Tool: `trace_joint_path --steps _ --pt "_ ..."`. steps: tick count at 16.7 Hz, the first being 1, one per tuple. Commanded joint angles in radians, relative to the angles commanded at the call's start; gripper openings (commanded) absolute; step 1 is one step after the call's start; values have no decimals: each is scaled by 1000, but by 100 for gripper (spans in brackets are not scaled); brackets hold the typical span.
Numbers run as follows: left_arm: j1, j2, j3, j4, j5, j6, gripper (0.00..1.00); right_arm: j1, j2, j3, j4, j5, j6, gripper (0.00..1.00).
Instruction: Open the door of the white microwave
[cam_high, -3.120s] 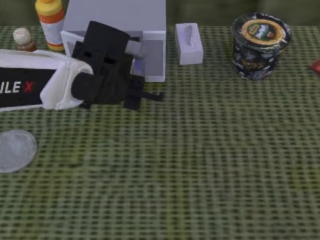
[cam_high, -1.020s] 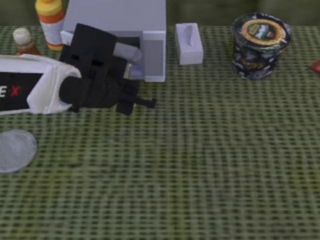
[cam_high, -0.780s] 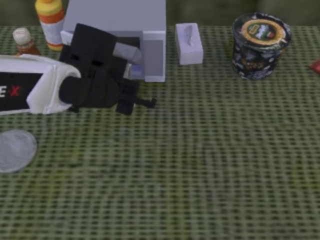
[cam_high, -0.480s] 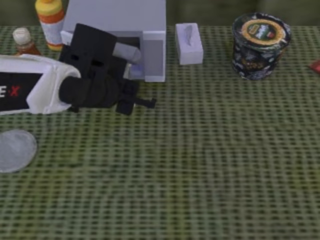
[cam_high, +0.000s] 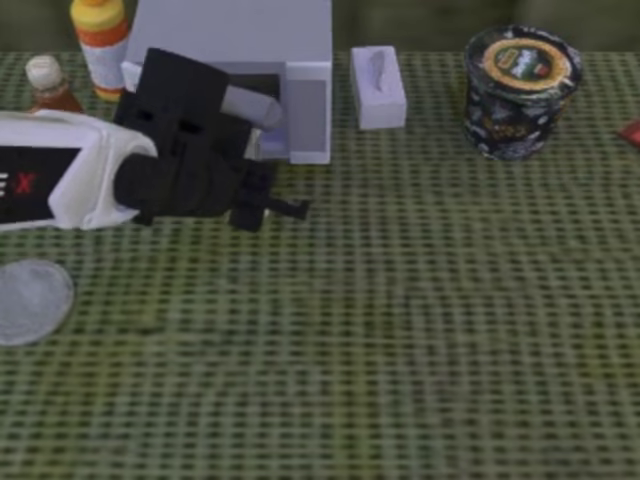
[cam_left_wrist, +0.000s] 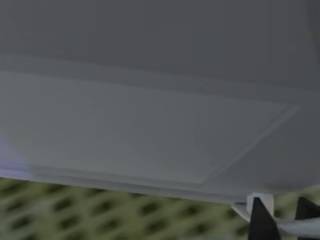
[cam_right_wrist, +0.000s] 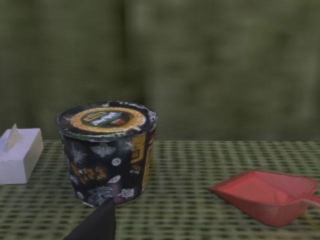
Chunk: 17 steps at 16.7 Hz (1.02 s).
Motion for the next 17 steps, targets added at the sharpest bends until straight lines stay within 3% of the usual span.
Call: trace_joint_path --steps 6,17 --pt "30 -29 -31 6 48 64 0 0 0 0 0 0 0 100" --pt "31 -29 -31 6 49 65 0 0 0 0 0 0 0 100"
